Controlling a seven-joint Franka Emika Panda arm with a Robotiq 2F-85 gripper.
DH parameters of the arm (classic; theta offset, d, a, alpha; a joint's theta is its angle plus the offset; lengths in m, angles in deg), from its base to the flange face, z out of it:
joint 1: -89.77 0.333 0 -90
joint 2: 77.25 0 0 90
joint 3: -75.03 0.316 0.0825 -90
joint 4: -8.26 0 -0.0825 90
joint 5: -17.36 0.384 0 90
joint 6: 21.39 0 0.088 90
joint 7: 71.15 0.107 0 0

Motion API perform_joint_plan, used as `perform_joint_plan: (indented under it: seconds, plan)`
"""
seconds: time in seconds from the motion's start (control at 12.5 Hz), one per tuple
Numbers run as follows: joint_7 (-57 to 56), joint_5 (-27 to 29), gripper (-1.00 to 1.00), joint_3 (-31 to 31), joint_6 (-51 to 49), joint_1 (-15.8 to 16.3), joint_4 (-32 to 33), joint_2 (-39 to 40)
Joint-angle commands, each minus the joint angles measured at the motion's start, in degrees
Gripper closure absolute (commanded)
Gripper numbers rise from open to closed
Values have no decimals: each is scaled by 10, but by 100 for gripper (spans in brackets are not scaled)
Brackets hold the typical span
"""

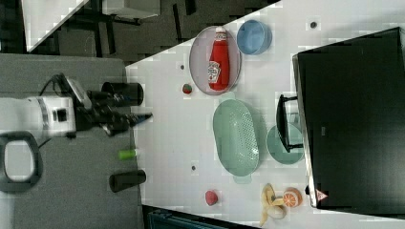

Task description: Drag strainer right to left.

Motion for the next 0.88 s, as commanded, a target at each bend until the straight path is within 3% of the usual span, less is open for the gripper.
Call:
perform_joint_plan:
  seconds: [0.08, 0.24, 0.56, 0.88]
  plan:
    - [5, -25, -60, -34, -119, 0, 179, -304]
    - [5, -25, -99, -33, -107, 1, 179, -300]
    - [6, -25, -100, -32, -73, 1, 196, -258]
    - [38, -24, -100, -31, 9, 1, 219, -167]
